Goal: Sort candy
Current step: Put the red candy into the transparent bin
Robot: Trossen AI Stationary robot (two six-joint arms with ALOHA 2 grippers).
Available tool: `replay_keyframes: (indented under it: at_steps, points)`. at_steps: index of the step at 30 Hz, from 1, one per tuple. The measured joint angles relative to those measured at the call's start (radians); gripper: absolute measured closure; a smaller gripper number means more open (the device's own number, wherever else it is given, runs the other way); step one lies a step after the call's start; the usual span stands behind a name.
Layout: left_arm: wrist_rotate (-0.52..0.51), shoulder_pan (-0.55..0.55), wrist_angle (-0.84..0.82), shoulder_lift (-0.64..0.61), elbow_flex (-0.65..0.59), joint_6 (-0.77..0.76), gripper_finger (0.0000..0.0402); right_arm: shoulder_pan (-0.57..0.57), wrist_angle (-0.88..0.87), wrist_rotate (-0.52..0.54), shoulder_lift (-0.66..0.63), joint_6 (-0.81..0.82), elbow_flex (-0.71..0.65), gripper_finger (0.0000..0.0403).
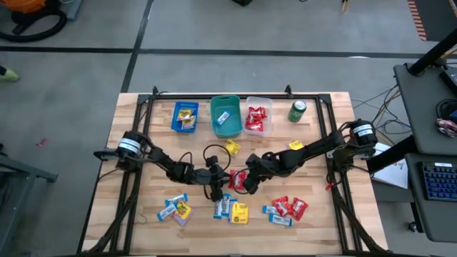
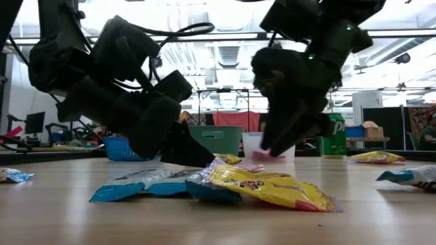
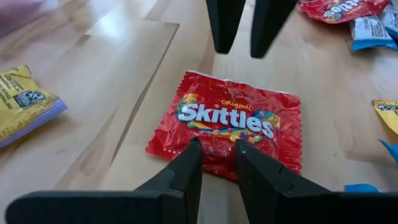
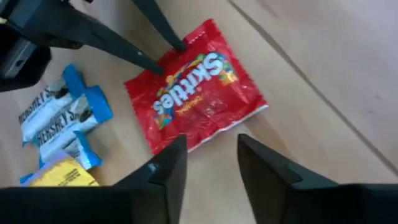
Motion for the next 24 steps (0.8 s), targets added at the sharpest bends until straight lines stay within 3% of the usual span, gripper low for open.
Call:
replay_keyframes:
  at_steps: [8,24]
  points:
    - [0.0,0.0,-0.018,0.0,-0.014,-0.017,0.0324,-0.009,0.039,0.015,0.019,0.006,-0.002,0.0212]
    - [0.002,0.0,-0.012,0.003,-0.021,-0.026,0.0324,-0.009,0.288,-0.017,0.14,-0.006,-0.003,0.0213]
